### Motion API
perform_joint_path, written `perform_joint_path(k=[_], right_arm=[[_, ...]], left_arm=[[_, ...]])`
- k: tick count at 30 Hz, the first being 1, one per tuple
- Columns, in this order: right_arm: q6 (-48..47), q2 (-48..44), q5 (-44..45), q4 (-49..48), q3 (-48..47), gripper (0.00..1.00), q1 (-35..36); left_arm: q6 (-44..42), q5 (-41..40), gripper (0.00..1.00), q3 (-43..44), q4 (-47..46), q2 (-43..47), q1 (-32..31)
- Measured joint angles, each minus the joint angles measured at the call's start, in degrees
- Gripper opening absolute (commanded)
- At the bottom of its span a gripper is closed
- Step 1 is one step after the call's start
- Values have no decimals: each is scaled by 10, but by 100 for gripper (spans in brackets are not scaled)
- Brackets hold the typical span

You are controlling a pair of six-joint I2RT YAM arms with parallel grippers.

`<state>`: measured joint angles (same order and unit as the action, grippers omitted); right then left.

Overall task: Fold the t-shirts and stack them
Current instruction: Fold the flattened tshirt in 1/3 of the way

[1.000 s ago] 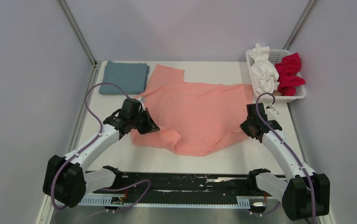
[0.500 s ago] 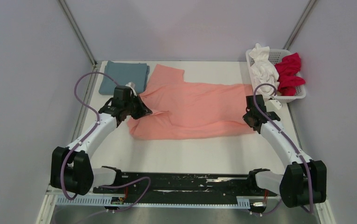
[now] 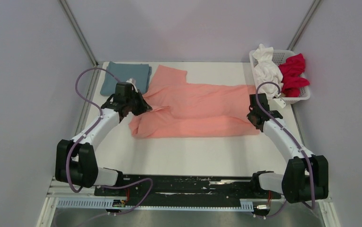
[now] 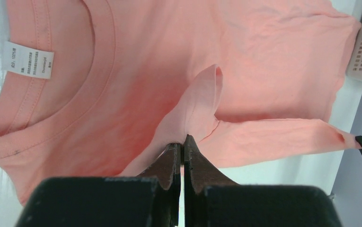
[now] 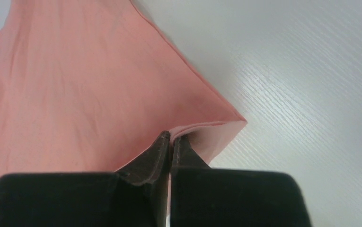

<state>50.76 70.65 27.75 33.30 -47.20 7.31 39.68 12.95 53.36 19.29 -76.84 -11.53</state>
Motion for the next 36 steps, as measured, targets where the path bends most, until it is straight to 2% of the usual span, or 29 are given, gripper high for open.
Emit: perform_joint_path(k=[2, 4, 5, 6, 7, 9, 12, 14, 16, 21, 26, 30, 36], right_arm=[[0, 12, 4, -6, 0, 4, -2], [1, 25, 10, -18, 0, 10, -5], [3, 35, 15, -24, -1, 17, -6], [6, 43, 19, -28, -2, 27, -7], [10, 52, 23, -31, -3, 39, -8], [15, 71, 37, -35, -11, 60, -10], [15, 81, 50, -41, -21, 84, -12], [8, 77, 52, -43, -24, 95, -12], [3, 65, 49, -44, -24, 100, -13], [-10, -24, 10, -52, -3, 100, -14], [-49, -79, -126, -116, 51, 100, -14], [-80, -16, -258, -175, 72, 100, 3], [-116, 105, -329, -205, 64, 100, 43]], left_arm=[[-2, 0, 0, 6, -3, -22, 1], [-6, -2, 15, 24, -10, -55, 2], [-9, -5, 40, 38, -13, -76, 3], [-12, -7, 51, 50, -14, -94, 4], [-16, -11, 68, 66, -14, -113, 7], [-17, -23, 96, 107, -5, -155, 14], [-16, -46, 100, 160, 14, -192, 29], [-14, -66, 100, 186, 31, -196, 35], [-14, -78, 100, 203, 39, -191, 38], [-7, -61, 100, 184, 36, -142, 39], [5, 0, 100, 96, 10, -89, 25], [5, 48, 100, 26, 2, -88, -15], [10, 73, 100, -53, -3, -86, -53]])
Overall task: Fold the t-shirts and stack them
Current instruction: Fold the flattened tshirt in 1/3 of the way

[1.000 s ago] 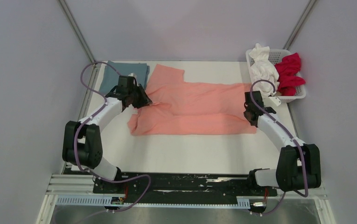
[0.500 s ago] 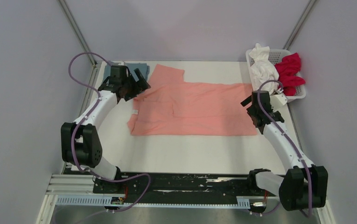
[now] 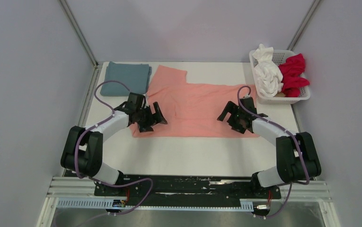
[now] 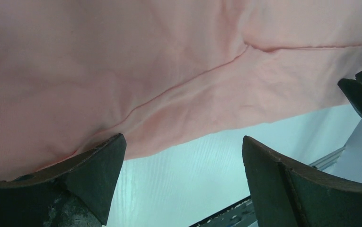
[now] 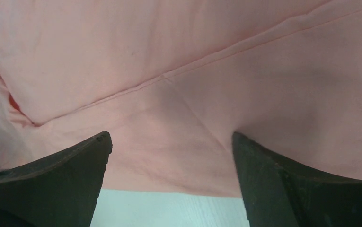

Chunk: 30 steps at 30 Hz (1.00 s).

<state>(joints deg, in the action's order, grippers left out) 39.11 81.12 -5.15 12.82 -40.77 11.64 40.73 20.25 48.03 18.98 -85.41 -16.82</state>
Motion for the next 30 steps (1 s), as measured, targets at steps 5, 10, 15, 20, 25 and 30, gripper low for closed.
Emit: perform_joint_path(k=[5, 10, 15, 20, 25, 30], right_arm=[[-12, 33, 14, -7, -11, 100, 0], [-19, 46, 36, -13, -17, 100, -4], [-23, 49, 40, -18, -17, 100, -6], [-24, 14, 45, -9, 9, 100, -7], [-21, -93, 45, 55, 80, 100, -9], [-8, -187, 46, 140, 123, 100, -5]], left_arm=[[1, -40, 100, -2, 0, -11, 14], [8, -54, 100, 14, 0, -53, 44], [11, -64, 100, 17, -2, -55, 49], [27, -65, 100, -7, 0, -33, 48], [61, -80, 100, -84, 39, 59, 16], [110, -94, 100, -156, 96, 165, -44]])
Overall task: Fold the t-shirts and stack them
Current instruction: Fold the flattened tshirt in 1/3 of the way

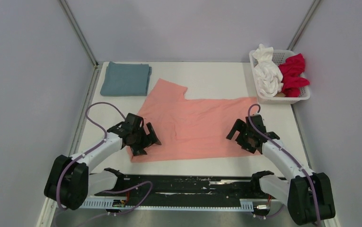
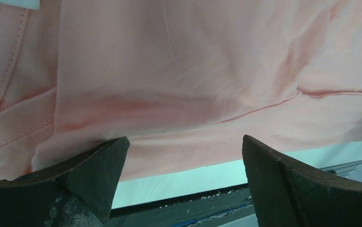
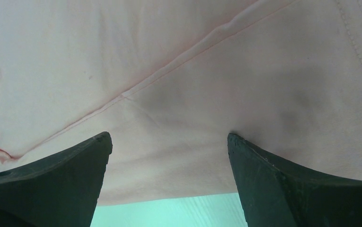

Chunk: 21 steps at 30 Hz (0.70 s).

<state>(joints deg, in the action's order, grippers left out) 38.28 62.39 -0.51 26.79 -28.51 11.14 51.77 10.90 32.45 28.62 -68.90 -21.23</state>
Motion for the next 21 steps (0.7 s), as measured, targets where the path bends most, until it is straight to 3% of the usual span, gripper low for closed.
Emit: perform_joint_path(k=[8, 21], right_arm=[[61, -86, -7, 116, 23, 100, 31], [188, -215, 39, 239, 57, 100, 102]], left_arm=[[66, -12, 100, -67, 64, 130, -35], [76, -18, 100, -76, 111, 165, -36]])
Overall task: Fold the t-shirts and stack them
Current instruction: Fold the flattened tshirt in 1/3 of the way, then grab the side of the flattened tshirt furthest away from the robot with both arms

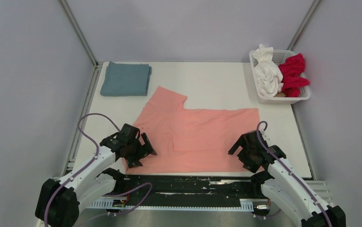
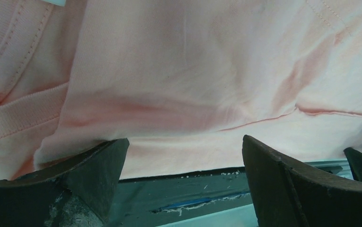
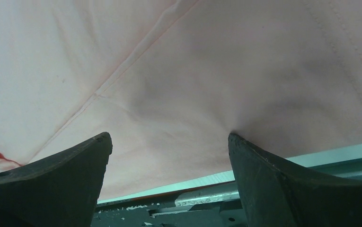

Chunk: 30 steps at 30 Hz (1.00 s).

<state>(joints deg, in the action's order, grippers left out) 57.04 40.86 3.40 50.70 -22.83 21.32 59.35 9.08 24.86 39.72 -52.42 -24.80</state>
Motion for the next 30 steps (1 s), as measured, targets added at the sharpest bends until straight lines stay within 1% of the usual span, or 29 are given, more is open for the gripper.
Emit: perform_joint_path(k=[4, 8, 10, 12, 16, 19, 22, 27, 30], right_arm=[[7, -2, 16, 17, -6, 100, 2], [-12, -1, 47, 39, -58, 100, 4], [-33, -2, 70, 27, -104, 100, 4], [-50, -9, 95, -5, -136, 100, 4], [-64, -28, 162, -87, -150, 100, 4], [-82, -26, 193, -146, -150, 100, 4], [-105, -12, 226, -194, -150, 100, 4], [-129, 37, 254, -237, -149, 100, 4], [-146, 75, 250, -251, -149, 100, 4]], left_arm=[[-5, -12, 100, 0, 29, 20, -2], [-29, -31, 100, 17, 68, 49, -2], [-43, -44, 100, 53, 73, 52, -2], [-58, -71, 100, 109, 65, 43, -2], [-88, -126, 100, 223, 8, -23, 2], [-118, -136, 100, 321, -37, -129, 28], [-156, -133, 100, 453, -69, -285, 64], [-233, -109, 100, 732, -56, -553, 99], [-269, -94, 100, 848, -54, -672, 106]])
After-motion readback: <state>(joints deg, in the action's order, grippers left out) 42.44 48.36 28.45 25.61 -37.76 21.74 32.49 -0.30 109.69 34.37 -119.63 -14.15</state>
